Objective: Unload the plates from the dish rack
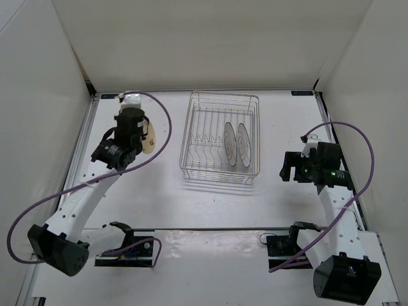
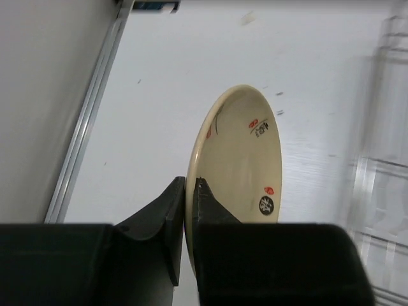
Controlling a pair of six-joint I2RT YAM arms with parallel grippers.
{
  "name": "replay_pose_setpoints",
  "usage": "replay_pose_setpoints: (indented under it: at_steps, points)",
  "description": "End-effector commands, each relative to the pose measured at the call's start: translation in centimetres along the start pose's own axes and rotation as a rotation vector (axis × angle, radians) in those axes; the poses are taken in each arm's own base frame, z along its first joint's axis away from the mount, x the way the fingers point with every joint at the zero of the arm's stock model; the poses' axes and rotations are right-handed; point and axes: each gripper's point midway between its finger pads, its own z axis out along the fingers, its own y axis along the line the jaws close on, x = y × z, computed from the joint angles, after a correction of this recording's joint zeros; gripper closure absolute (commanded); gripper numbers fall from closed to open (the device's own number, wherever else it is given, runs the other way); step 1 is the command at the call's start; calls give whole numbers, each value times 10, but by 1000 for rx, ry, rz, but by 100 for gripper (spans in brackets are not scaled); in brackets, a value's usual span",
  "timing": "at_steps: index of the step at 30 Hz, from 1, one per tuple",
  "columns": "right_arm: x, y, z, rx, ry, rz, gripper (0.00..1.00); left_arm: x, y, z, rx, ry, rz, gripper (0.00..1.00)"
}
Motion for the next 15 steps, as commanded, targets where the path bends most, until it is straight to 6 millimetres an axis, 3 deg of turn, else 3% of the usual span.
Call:
replay_pose_setpoints:
  at_steps: [1, 3, 4, 5, 6, 8, 10, 15]
  points:
    - [-3, 2, 2, -17, -9, -17, 10, 69, 19, 15, -11, 178, -146, 91]
    - [-3, 2, 3, -18, -10, -20, 10, 86, 19, 28, 46, 227, -251, 91]
    - [-2, 2, 3, -18, -8, -19, 10, 119, 10, 33, 92, 315, -261, 91]
    - [-1, 2, 3, -22, -3, -18, 10, 124, 9, 38, 95, 321, -290, 91]
    - [-2, 2, 2, -20, -11, -17, 10, 144, 11, 45, 83, 382, -310, 91]
    - [0, 1, 4, -17, 1, -17, 10, 164, 5, 48, 101, 437, -323, 91]
    - [0, 0, 3, -14, 1, -19, 10, 182, 3, 53, 107, 498, -318, 84]
    - [1, 1, 5, -17, 6, -19, 10, 210, 5, 61, 88, 608, -308, 54]
